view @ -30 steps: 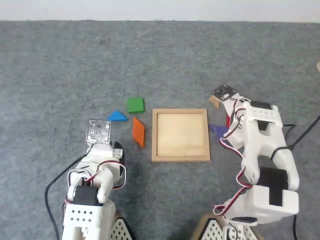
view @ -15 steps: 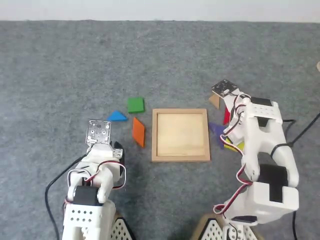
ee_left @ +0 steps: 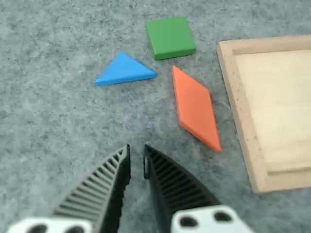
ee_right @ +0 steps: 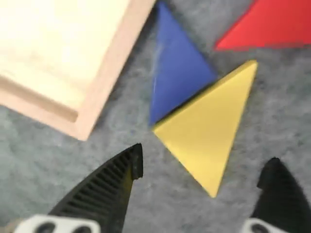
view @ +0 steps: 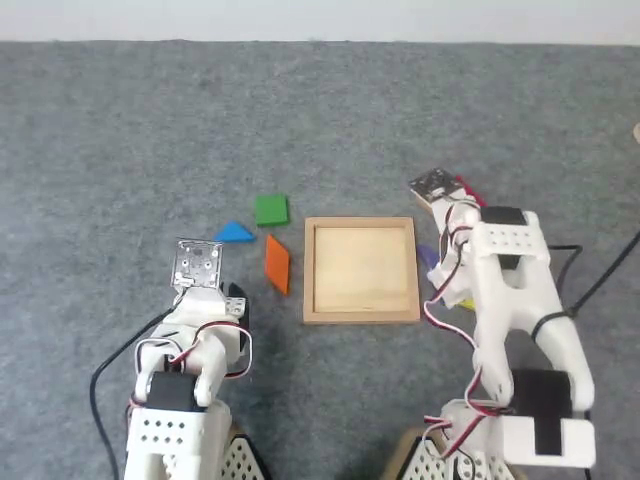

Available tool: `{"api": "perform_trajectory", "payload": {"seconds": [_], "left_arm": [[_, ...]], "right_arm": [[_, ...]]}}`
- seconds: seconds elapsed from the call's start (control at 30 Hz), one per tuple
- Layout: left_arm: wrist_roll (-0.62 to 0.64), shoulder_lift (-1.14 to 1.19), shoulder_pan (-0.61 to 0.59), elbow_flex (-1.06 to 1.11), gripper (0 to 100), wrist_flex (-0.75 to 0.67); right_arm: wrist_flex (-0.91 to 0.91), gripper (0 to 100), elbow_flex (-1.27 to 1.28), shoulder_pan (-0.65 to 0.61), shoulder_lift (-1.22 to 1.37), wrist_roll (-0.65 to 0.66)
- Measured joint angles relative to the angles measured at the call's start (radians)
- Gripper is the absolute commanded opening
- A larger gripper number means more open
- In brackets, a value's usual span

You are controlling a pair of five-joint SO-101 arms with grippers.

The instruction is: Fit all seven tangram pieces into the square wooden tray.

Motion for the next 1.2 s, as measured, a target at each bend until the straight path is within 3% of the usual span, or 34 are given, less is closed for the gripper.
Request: {"api": "perform_trajectory", "payload": {"seconds": [0.3,0.63,0.93,1.2], "left_arm": [[0.000,0.000,0.000,0.000,5,0.000],[0.000,0.000,0.000,0.000,5,0.000],[0.000,0.000,0.000,0.000,5,0.000],[0.000,0.000,0.000,0.000,5,0.000]], "right_arm": [[-0.133,39.1,0.018,-0.006,0.155,-0.044],[-0.089,38.9,-0.107,-0.009,0.288,-0.051],[-0.092,13.2,-0.123,0.003,0.284,-0.055],[-0.097,10.4,-0.143,0.006,0.285,-0.055]]}}
